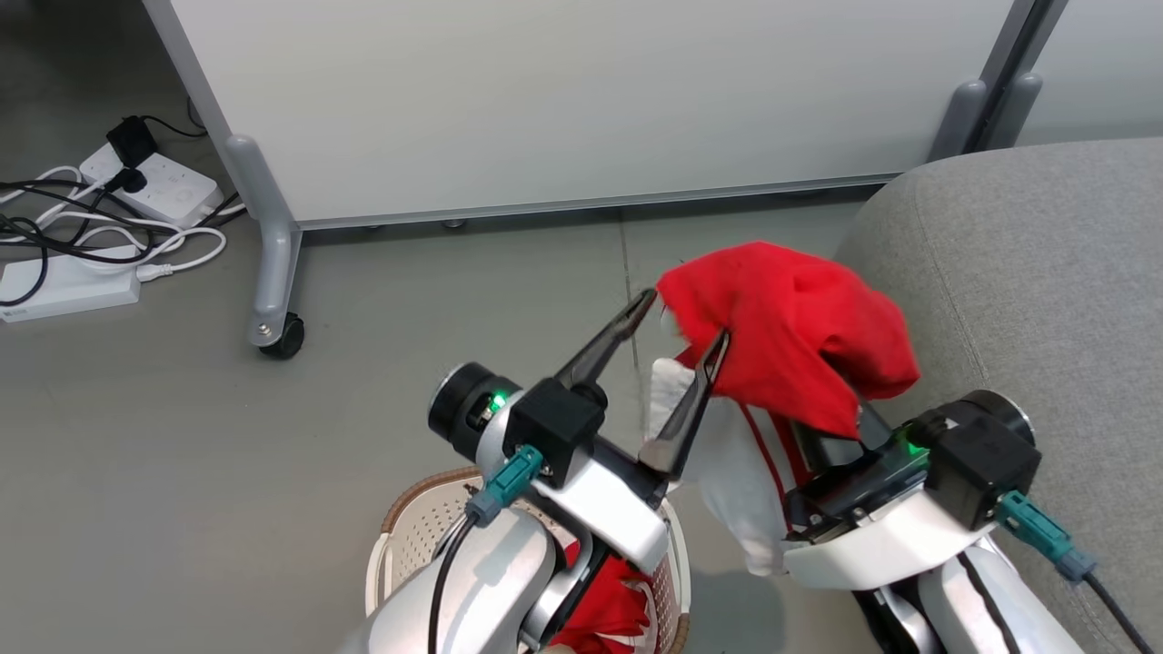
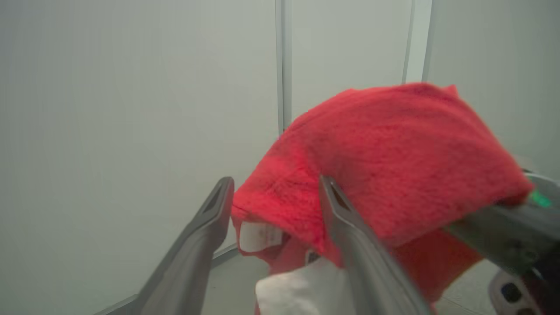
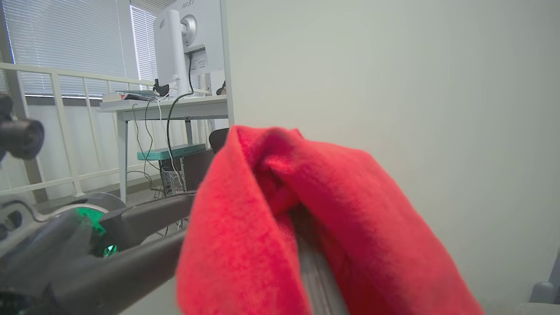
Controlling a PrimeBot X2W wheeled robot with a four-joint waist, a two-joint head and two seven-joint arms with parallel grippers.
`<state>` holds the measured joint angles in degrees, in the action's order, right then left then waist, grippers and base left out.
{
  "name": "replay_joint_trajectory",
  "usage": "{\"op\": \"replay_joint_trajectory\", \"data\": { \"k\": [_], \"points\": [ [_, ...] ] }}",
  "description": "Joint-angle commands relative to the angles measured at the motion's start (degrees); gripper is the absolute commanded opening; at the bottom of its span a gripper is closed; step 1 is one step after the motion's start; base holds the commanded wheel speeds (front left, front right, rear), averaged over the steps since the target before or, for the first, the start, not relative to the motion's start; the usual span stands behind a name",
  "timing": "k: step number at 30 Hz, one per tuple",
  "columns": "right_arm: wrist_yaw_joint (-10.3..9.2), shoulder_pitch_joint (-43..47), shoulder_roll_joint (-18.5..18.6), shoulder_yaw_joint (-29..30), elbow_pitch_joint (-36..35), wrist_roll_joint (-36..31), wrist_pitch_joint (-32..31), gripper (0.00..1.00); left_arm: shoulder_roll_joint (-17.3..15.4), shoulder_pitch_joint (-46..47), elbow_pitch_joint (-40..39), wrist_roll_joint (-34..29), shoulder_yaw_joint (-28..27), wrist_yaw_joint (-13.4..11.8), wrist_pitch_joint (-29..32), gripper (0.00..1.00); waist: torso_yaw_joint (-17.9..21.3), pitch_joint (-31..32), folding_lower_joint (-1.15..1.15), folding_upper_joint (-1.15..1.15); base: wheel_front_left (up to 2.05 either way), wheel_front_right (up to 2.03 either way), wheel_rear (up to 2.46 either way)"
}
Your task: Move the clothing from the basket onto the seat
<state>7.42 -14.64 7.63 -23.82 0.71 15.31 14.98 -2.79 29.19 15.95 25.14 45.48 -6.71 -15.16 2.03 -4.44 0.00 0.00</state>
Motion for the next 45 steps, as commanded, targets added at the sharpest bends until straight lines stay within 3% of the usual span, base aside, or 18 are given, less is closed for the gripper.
{"op": "replay_joint_trajectory", "data": {
  "k": [1, 11, 20, 34, 45],
  "points": [
    [0.13, 1.05, 0.46, 1.15, -0.31, -0.56, 0.31, 0.00, -0.22, -0.87, 0.24, -0.53, -0.51, 0.73, 0.01, 1.00, -0.15, 0.00, 0.00, 0.00, 0.00, 0.00, 0.00],
    [0.12, 4.34, 0.66, 11.04, -0.24, -2.33, 0.31, 0.00, -0.93, -9.01, 0.89, -4.65, -4.31, 5.18, 0.01, 1.00, -0.20, -0.36, 0.00, 0.00, 0.00, 0.00, 0.00],
    [0.12, 7.40, 0.11, 16.58, 0.71, -3.54, 0.31, 0.00, -1.04, -14.72, 1.41, -7.05, -6.12, 8.77, 0.01, 1.00, -0.11, -0.93, 0.00, 0.00, 0.00, 0.00, 0.00],
    [0.11, 10.74, -0.72, 22.66, 5.94, -5.73, 0.31, 0.00, -0.31, -18.43, 0.88, -10.42, -7.54, 11.09, 0.01, 1.00, -0.26, -1.22, 0.00, 0.00, 0.00, 0.00, 0.00],
    [0.12, 10.90, -1.17, 22.41, 6.63, -5.49, 0.31, 0.00, -0.20, -19.23, 0.66, -8.81, -6.41, 11.41, 0.01, 1.00, 0.02, -1.22, 0.00, 0.00, 0.00, 0.00, 0.00]
  ]
}}
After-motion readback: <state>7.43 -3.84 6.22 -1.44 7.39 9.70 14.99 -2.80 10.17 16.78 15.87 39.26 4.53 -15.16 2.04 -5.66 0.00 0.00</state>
